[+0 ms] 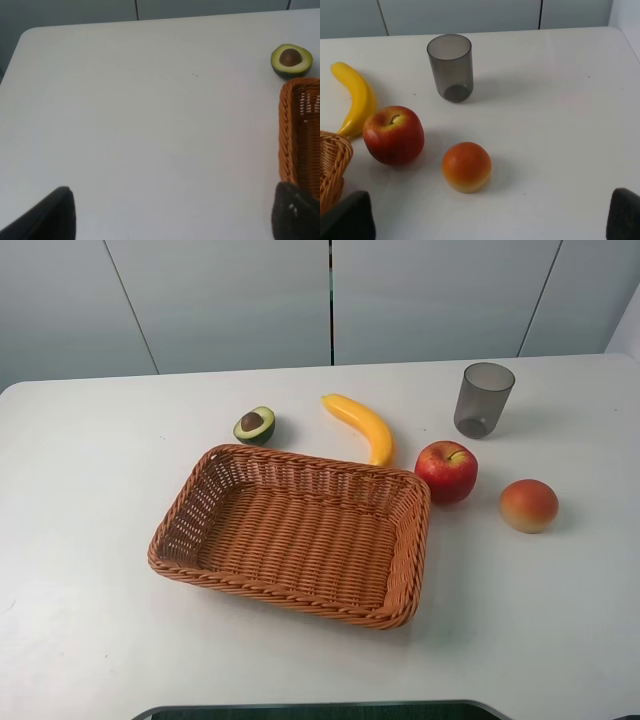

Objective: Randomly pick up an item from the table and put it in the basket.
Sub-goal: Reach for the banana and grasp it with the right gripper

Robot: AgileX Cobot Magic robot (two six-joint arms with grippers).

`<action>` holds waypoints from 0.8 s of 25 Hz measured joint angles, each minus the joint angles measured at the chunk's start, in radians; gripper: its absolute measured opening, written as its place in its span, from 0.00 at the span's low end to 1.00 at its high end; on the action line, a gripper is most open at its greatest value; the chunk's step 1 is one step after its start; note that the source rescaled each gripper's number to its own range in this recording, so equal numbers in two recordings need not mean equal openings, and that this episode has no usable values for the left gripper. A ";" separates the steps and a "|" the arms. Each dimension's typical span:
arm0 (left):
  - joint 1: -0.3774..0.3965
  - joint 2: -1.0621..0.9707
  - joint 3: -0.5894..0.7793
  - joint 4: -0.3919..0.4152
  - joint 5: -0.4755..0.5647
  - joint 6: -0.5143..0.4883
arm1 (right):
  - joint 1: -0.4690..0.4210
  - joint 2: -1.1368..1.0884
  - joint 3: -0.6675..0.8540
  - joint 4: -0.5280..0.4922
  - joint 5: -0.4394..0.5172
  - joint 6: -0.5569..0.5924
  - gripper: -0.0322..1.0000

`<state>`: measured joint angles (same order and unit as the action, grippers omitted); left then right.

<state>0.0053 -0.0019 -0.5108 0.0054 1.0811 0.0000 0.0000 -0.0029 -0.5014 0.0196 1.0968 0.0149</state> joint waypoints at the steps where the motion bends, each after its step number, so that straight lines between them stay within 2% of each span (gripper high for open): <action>1: 0.000 0.000 0.000 0.000 0.000 0.000 | 0.000 0.000 0.000 0.000 0.000 0.000 0.99; 20: 0.000 0.000 0.000 0.000 0.000 0.000 | 0.000 0.000 0.000 0.000 0.000 0.000 0.99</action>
<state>0.0053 -0.0019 -0.5108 0.0054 1.0811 0.0000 0.0000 -0.0029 -0.5014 0.0196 1.0968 0.0149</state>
